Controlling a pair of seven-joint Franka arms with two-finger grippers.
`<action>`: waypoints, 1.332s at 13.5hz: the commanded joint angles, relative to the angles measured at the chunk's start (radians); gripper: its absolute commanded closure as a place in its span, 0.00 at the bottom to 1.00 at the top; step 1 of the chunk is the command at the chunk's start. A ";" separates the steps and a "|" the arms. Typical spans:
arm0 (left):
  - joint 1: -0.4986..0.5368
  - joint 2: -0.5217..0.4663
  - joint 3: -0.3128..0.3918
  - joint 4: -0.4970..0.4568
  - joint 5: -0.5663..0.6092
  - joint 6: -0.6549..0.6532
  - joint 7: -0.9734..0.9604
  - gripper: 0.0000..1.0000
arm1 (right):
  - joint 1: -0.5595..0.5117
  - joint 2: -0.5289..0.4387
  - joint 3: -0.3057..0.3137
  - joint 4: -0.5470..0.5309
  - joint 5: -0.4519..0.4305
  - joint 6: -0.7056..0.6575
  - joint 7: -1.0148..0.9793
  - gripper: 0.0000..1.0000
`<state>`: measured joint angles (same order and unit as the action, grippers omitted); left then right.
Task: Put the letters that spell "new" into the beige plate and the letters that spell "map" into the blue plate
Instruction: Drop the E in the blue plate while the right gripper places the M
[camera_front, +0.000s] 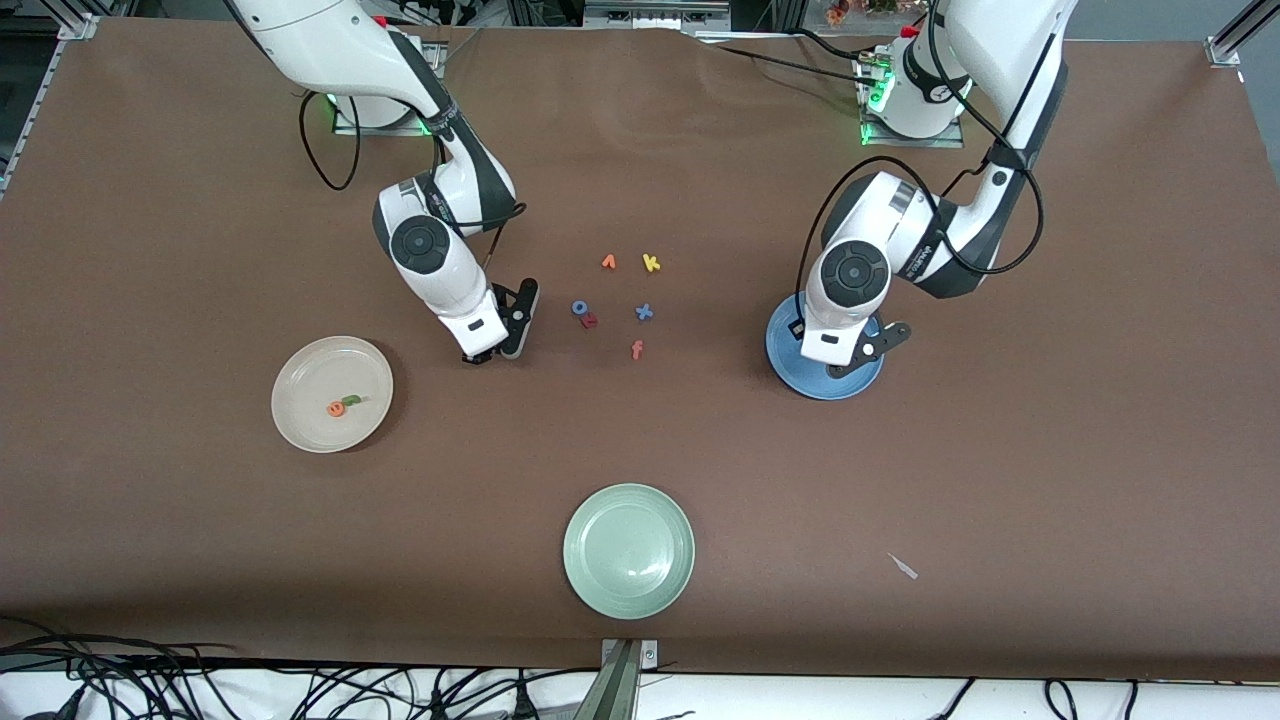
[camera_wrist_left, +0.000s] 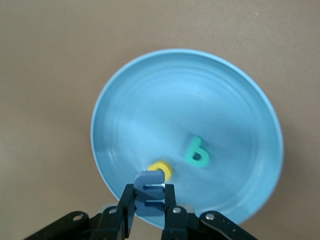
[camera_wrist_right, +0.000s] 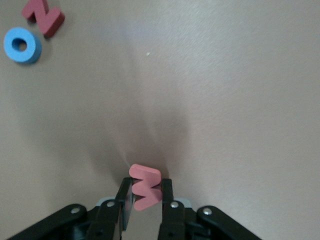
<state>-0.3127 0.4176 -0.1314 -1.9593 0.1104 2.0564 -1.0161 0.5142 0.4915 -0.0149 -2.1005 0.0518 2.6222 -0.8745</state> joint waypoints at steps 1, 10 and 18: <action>0.081 0.015 -0.008 -0.003 0.025 0.008 0.157 0.93 | -0.008 -0.005 -0.005 0.054 0.002 -0.068 0.006 0.95; 0.069 0.093 -0.008 0.013 0.026 0.185 0.206 0.92 | -0.011 -0.031 -0.224 0.162 0.005 -0.264 0.072 0.95; 0.073 0.118 -0.022 0.027 0.023 0.203 0.306 0.75 | -0.100 -0.013 -0.321 0.165 0.011 -0.254 0.089 0.92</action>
<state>-0.2411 0.5359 -0.1425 -1.9304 0.1127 2.2645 -0.7252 0.4514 0.4697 -0.3403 -1.9449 0.0540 2.3712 -0.7989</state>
